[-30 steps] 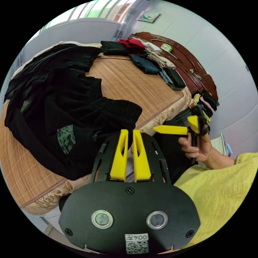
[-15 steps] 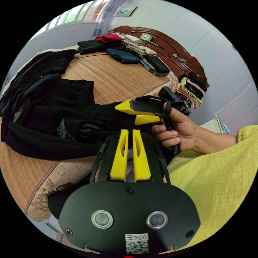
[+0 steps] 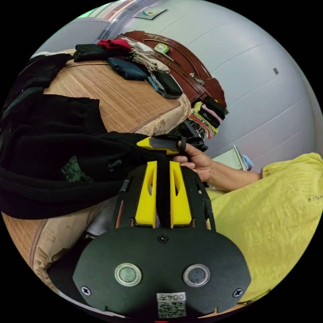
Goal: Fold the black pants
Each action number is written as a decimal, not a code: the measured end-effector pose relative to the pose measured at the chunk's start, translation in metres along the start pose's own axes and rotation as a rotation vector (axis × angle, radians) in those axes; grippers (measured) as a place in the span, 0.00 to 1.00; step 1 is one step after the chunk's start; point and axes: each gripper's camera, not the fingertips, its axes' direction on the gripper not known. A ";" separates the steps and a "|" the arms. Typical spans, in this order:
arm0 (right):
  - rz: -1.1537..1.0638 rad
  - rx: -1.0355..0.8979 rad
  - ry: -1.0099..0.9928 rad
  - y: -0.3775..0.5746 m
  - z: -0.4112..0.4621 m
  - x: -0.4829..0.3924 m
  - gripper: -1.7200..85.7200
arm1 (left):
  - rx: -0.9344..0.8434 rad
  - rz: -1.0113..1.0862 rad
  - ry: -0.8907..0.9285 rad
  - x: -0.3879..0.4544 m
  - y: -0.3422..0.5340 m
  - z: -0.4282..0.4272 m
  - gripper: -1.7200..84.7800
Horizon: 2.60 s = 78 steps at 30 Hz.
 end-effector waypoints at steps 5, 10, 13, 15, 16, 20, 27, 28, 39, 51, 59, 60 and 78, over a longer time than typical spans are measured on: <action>-0.037 -0.021 0.011 0.000 0.011 0.010 0.08 | 0.004 0.057 -0.194 -0.028 -0.047 -0.027 0.10; -0.096 -0.057 0.051 0.002 0.028 0.008 0.08 | -0.222 0.103 -0.435 -0.081 -0.142 0.024 0.16; -0.126 -0.066 0.062 0.003 0.037 0.003 0.08 | -0.275 0.085 -0.469 -0.109 -0.192 0.065 0.20; -0.138 -0.066 0.058 0.004 0.042 -0.001 0.08 | -0.295 0.033 -0.416 -0.125 -0.221 0.095 0.24; -0.147 -0.068 0.059 0.005 0.046 -0.004 0.08 | -0.301 0.007 -0.373 -0.132 -0.237 0.117 0.26; -0.165 -0.080 0.055 0.006 0.058 -0.012 0.08 | -0.381 0.005 -0.407 -0.143 -0.271 0.199 0.29; -0.212 -0.069 0.080 0.012 0.084 -0.035 0.08 | -0.331 -0.093 -0.585 -0.192 -0.264 0.240 0.19; -0.213 -0.071 0.080 0.013 0.089 -0.039 0.08 | -0.321 -0.077 -0.619 -0.199 -0.254 0.238 0.16; -0.295 -0.076 0.163 0.021 0.139 -0.097 0.08 | 0.086 -0.301 -0.034 -0.308 -0.142 0.129 0.03; -0.777 -0.113 0.302 0.011 0.219 -0.311 0.08 | 0.886 -0.172 0.123 -0.300 0.103 -0.199 0.02; -0.789 -0.122 0.580 -0.065 0.217 -0.357 0.08 | 0.800 -0.120 0.027 -0.292 0.084 -0.223 0.02; -0.757 -0.148 0.604 -0.084 0.214 -0.354 0.08 | 0.780 -0.122 0.022 -0.298 0.086 -0.209 0.02; 0.110 0.152 0.009 -0.162 0.130 -0.149 0.11 | 0.623 -0.859 -0.064 -0.510 0.488 -0.026 0.15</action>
